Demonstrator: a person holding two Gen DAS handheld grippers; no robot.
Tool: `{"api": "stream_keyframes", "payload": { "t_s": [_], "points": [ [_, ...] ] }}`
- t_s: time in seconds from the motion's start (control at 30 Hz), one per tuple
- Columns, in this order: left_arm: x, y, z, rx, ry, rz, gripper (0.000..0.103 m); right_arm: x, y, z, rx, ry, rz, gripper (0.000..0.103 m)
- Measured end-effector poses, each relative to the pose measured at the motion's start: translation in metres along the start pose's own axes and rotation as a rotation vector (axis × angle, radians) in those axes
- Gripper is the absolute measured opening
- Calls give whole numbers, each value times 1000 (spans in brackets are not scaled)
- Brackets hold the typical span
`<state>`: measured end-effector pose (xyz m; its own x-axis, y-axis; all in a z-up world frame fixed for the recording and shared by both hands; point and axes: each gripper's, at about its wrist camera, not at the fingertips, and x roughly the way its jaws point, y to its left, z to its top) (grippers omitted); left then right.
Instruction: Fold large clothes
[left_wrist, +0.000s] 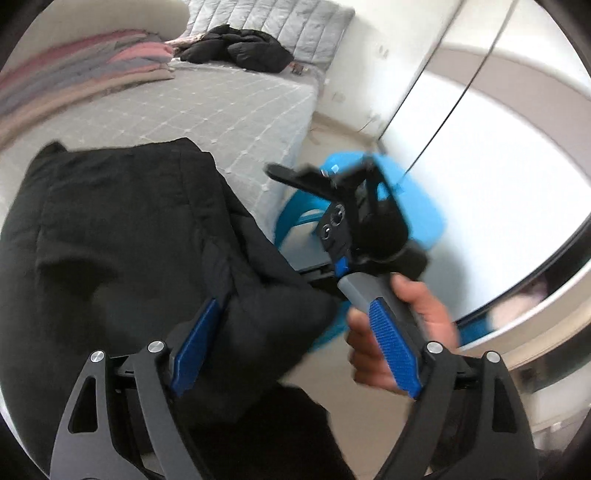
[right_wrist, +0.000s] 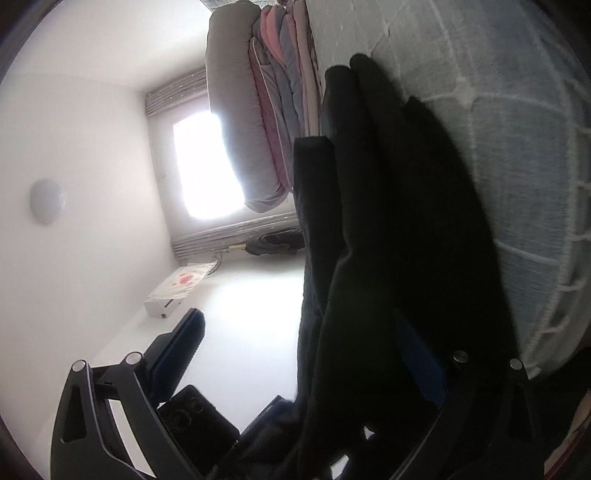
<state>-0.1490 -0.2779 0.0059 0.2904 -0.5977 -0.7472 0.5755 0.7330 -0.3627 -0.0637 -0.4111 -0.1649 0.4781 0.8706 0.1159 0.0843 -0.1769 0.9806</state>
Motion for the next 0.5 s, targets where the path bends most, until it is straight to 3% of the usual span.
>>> {"api": "stream_keyframes", "payload": {
  "t_s": [0.1,0.17,0.23,0.3,0.37,0.5],
  "points": [
    [-57,31,-10,-98,-100,-41,79,-17,14,-12,-87,-53,-69,96],
    [-89,55,-17,-136,-182,2,79,-36,38,-20,-196,-106,-88,96],
    [-113,80,-24,-194,-239,44,79,-44,70,-28,-301,-78,-89,96],
    [-128,107,-28,-266,-268,77,79,-31,97,-39,-404,26,-137,96],
    [-138,132,-36,-342,-267,123,79,-24,116,-60,-487,129,-243,96],
    [-143,152,-47,-412,-277,117,79,22,130,-70,-572,398,-443,96]
  ]
}}
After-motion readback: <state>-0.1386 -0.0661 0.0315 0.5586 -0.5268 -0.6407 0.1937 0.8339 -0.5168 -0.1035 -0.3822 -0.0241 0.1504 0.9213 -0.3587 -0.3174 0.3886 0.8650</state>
